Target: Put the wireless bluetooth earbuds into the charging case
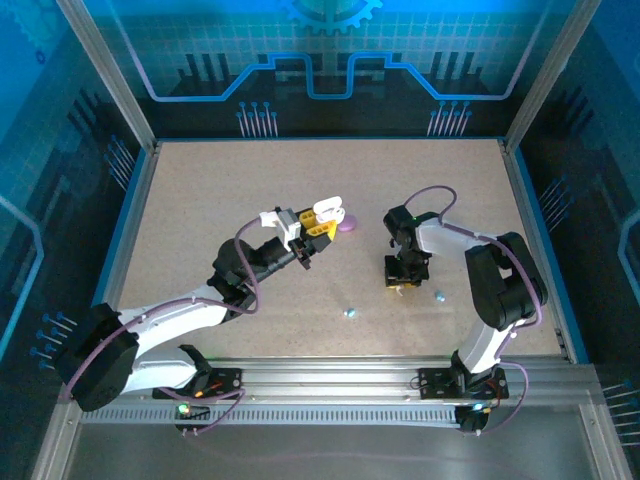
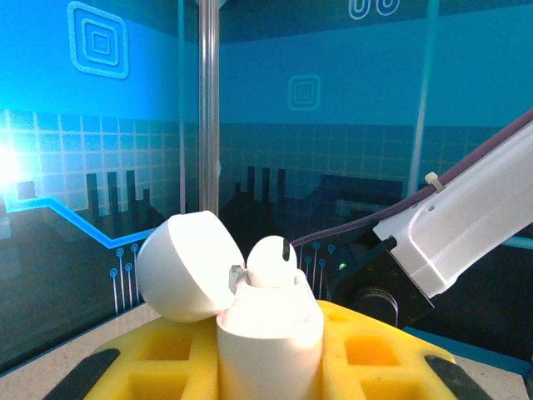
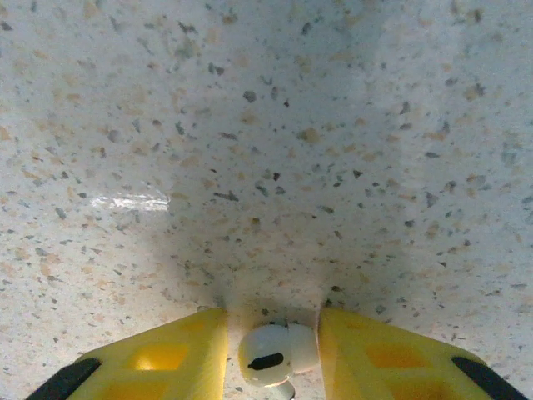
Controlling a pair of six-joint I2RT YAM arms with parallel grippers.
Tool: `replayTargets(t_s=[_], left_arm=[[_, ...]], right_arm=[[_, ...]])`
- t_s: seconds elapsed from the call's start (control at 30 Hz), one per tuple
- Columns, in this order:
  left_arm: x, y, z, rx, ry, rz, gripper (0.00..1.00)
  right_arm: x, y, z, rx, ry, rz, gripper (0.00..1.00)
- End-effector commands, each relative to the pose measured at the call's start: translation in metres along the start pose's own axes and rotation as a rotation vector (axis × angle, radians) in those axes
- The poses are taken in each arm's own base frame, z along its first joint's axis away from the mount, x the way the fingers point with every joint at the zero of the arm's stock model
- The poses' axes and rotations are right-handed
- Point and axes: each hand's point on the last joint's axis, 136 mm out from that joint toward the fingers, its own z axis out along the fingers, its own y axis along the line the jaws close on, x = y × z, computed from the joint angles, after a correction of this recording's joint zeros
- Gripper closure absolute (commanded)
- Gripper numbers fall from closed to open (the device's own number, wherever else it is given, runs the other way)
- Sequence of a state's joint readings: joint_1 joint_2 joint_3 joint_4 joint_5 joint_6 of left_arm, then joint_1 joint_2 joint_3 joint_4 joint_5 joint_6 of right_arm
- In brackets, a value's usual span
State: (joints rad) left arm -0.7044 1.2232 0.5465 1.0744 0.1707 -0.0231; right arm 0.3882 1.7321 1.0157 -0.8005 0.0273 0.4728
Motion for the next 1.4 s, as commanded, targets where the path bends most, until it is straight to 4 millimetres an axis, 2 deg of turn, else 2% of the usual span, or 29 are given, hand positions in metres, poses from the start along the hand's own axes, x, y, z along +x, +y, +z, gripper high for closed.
replayTargets(t_s=[0.0, 0.23, 0.5, 0.9, 1.37], left_arm=[[-0.009, -0.002, -0.003, -0.007, -0.029, 0.01, 0.77], [-0.011, -0.002, 0.005, 0.007, -0.013, 0.012, 0.77], [-0.014, -0.001, -0.007, -0.021, -0.009, 0.019, 0.77], [-0.014, -0.004, -0.013, -0.013, -0.019, 0.014, 0.77], [-0.01, -0.003, -0.01, -0.007, -0.026, -0.006, 0.77]], right_arm=[[0.006, 0.005, 0.003, -0.001, 0.03, -0.017, 0.66], [0.01, 0.001, 0.003, 0.016, 0.035, -0.006, 0.66], [0.012, 0.0, 0.0, 0.013, 0.031, -0.009, 0.66], [0.012, 0.0, 0.001, 0.009, 0.024, -0.007, 0.66], [0.011, 0.001, 0.002, 0.008, 0.022, -0.008, 0.69]])
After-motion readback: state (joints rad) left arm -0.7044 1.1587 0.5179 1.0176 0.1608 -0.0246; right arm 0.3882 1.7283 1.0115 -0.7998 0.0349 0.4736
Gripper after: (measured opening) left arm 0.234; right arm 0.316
